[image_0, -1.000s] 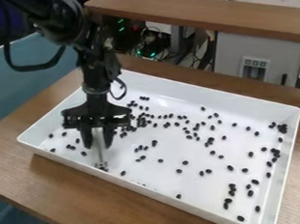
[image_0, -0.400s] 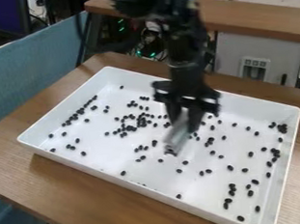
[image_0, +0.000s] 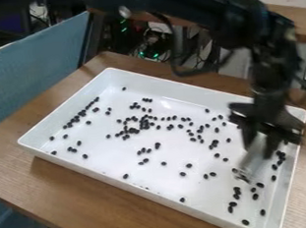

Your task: Sweep into pile

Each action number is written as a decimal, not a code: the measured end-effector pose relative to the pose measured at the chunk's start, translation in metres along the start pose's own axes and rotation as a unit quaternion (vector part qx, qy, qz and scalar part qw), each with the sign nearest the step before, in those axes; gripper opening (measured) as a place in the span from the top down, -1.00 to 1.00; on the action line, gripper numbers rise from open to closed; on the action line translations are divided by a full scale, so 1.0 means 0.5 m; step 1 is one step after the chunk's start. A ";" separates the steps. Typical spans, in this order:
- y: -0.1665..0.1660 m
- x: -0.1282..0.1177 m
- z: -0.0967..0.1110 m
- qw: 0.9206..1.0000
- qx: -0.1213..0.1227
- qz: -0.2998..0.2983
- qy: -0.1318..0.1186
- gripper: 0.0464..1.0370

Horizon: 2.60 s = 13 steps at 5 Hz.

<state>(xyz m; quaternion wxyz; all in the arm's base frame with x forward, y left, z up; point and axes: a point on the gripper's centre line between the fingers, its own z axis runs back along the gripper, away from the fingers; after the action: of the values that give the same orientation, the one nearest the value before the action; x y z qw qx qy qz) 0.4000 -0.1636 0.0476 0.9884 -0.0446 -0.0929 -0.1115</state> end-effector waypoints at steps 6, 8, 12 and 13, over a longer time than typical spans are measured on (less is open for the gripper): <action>0.012 0.006 -0.052 0.997 0.034 0.054 0.035 0.31; 0.185 -0.052 -0.039 0.984 0.096 0.132 0.076 0.31; 0.552 -0.223 0.040 0.937 0.166 0.290 0.099 0.31; 0.561 -0.189 0.065 0.948 0.152 0.270 0.070 0.31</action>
<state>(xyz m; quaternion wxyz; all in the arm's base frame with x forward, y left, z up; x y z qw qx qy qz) 0.3678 0.1324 0.0424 0.9805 0.0907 -0.0236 0.1726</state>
